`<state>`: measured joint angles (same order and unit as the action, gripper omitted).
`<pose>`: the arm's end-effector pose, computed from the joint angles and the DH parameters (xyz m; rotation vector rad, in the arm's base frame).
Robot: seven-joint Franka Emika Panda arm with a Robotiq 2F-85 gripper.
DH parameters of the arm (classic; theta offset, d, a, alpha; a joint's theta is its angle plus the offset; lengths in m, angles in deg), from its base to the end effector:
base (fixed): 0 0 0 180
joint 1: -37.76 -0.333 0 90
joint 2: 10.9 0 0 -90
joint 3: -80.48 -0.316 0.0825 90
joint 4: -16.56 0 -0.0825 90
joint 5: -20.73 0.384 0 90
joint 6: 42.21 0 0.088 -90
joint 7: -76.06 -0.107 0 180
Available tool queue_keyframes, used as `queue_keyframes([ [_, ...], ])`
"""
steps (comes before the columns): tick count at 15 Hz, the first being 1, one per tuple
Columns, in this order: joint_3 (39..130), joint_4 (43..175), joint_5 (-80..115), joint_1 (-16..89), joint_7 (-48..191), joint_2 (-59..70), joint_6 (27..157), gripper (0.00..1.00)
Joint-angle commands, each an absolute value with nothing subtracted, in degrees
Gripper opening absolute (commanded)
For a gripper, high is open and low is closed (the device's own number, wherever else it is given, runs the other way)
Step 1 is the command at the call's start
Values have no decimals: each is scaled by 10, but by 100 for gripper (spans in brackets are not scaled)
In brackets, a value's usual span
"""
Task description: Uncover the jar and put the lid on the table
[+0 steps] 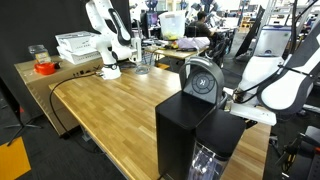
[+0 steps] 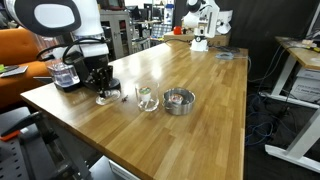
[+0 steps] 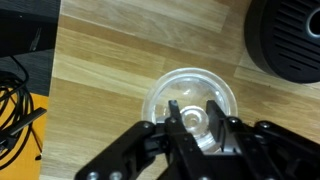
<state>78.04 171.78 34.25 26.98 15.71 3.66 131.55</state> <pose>0.3949 0.0760 0.1537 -2.6461 1.5469 -0.0428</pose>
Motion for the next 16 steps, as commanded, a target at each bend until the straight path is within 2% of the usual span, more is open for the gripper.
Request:
queue_keyframes([
  [1,786,1724,360,259,146,46,1337,8],
  [5,759,1724,391,274,153,66,1359,9],
  [6,750,1723,400,280,155,71,1365,23],
  [7,739,1723,411,285,157,74,1371,57],
  [8,729,1724,421,291,157,76,1379,58],
  [14,722,1748,457,268,140,46,1443,98],
  [16,728,1767,470,254,126,25,1467,100],
])
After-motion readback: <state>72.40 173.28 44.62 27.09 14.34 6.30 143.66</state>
